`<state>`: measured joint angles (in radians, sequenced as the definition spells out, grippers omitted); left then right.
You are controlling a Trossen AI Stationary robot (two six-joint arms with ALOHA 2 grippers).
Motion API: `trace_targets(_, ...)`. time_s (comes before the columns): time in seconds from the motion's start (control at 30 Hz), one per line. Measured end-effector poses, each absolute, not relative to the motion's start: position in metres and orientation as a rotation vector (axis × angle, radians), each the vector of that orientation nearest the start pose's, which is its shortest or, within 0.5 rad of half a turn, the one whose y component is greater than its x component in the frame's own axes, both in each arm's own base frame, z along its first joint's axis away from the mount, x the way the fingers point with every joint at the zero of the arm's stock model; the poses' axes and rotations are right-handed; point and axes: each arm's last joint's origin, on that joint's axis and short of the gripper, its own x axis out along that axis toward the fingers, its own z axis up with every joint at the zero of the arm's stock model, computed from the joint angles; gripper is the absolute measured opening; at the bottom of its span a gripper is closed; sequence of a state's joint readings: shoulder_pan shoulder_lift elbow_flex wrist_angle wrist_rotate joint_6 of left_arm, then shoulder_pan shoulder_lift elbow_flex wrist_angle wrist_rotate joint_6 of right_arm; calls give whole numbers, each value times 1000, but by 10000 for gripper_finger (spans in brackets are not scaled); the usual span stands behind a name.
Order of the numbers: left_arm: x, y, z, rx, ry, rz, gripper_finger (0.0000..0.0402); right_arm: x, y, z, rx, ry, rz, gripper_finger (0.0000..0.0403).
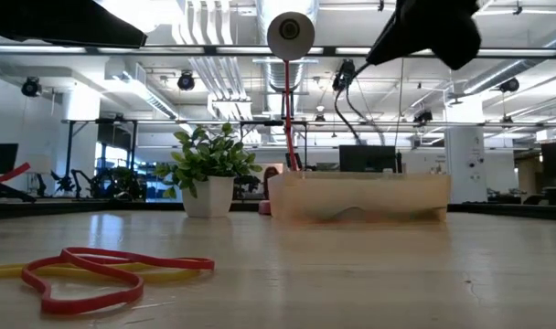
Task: Pick and place rubber bands into bin
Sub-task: Put the blue rubberband into the orange container
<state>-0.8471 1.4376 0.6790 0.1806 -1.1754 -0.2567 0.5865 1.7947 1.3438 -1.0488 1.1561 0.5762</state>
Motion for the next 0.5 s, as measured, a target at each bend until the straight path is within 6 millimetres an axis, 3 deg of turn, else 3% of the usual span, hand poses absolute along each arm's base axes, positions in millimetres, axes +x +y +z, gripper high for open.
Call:
trace_targets(0.2, 199, -185, 197, 235, 270, 335, 141, 281, 120, 237, -561, 788, -779, 8)
trace_targets(0.5, 198, -183, 193, 229, 267, 332, 141, 245, 62, 245, -344, 753, -924, 8)
